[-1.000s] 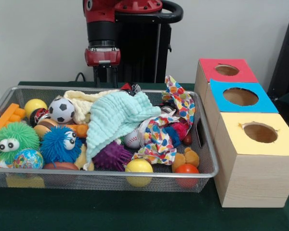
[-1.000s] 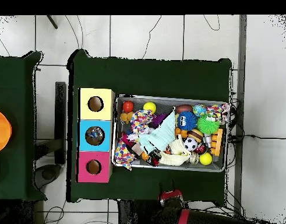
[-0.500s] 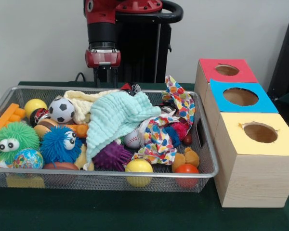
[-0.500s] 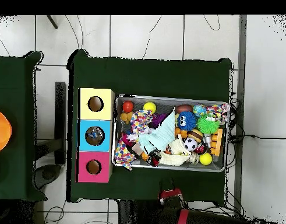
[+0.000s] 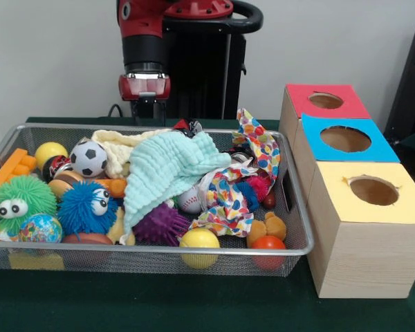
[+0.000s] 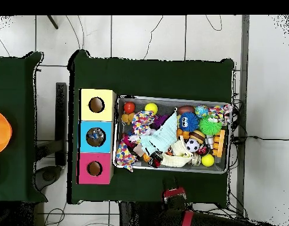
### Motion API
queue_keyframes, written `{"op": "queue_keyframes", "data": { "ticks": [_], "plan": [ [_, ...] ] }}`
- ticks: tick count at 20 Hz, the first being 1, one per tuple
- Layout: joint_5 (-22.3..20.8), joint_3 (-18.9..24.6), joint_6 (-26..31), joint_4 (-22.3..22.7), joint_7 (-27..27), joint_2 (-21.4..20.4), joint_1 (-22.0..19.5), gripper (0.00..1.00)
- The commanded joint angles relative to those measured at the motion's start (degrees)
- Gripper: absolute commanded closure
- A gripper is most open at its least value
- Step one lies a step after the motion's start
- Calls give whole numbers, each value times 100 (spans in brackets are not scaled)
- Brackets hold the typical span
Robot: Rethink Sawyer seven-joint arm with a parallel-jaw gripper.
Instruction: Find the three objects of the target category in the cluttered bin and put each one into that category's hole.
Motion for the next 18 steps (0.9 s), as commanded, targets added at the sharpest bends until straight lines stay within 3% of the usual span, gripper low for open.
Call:
{"op": "queue_keyframes", "data": {
  "ticks": [1, 11, 18],
  "plan": [
    [-646, 381, 861, -751, 536, 33, -153, 0],
    [-934, 1197, 1723, -202, 1171, -53, -437, 0],
    [-634, 1963, 2130, 161, 1602, -216, -613, 0]
  ]
}}
